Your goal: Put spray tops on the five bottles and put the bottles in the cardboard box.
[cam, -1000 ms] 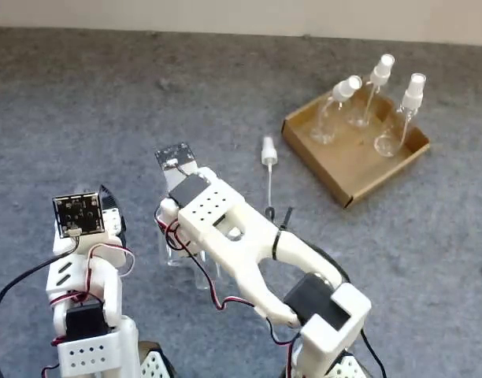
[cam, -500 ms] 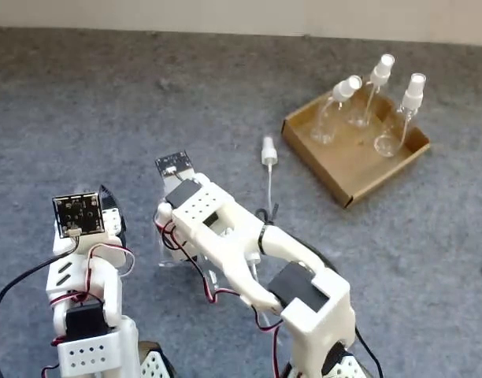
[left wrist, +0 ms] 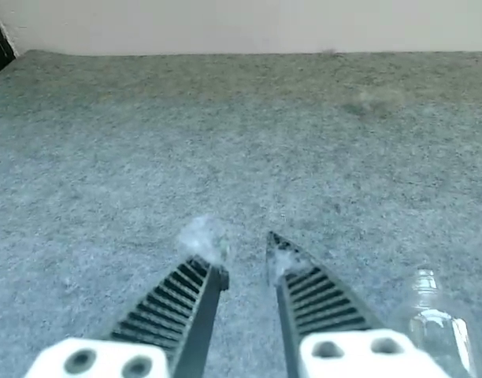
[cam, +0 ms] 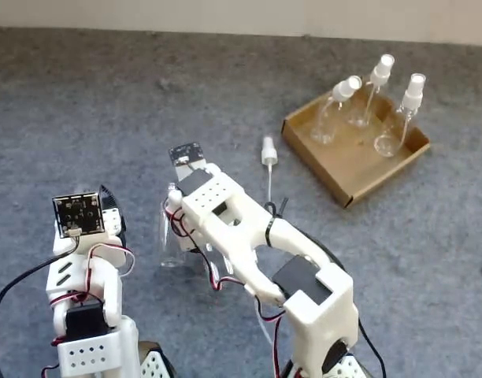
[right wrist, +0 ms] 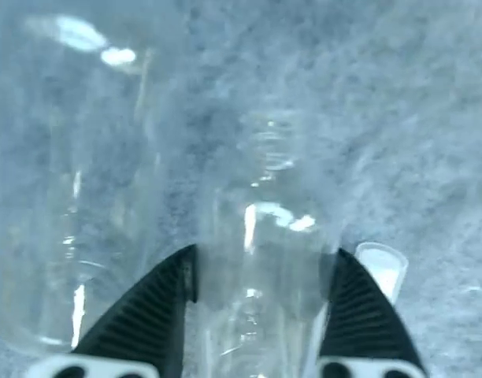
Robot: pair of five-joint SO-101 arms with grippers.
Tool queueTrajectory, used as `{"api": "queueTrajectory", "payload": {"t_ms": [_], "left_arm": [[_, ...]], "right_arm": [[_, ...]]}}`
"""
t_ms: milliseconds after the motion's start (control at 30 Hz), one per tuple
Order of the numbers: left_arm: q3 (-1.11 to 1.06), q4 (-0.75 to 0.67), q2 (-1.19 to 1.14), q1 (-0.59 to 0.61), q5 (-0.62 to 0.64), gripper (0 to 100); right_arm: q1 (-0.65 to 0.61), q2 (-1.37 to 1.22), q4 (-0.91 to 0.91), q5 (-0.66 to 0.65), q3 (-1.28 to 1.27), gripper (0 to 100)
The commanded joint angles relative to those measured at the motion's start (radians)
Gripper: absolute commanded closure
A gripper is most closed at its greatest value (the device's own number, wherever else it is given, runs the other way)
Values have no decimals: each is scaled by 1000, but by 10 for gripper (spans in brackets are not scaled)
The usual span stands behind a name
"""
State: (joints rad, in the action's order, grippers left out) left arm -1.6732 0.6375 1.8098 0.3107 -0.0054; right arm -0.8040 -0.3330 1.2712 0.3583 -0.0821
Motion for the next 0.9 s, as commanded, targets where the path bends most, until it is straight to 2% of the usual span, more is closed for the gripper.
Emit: {"api": "queueTrajectory", "payload": {"t_ms": [0,267,600,667,733,867], "left_arm": [[-13,-23,12,8,-6,954],[-13,-23,12,7,-6,954],[-13,-23,12,7,-6,954],[-13,-23,12,7,-6,954],[-13,-23,12,7,-6,954],[-15,-23,12,5,-6,954]], "right_arm": [[27,15,-15,-2,35,996],[39,16,24,-2,81,994],[128,15,403,-2,521,994],[145,15,450,-66,593,994],[148,16,496,-196,656,994],[160,18,496,-388,739,994]]}}
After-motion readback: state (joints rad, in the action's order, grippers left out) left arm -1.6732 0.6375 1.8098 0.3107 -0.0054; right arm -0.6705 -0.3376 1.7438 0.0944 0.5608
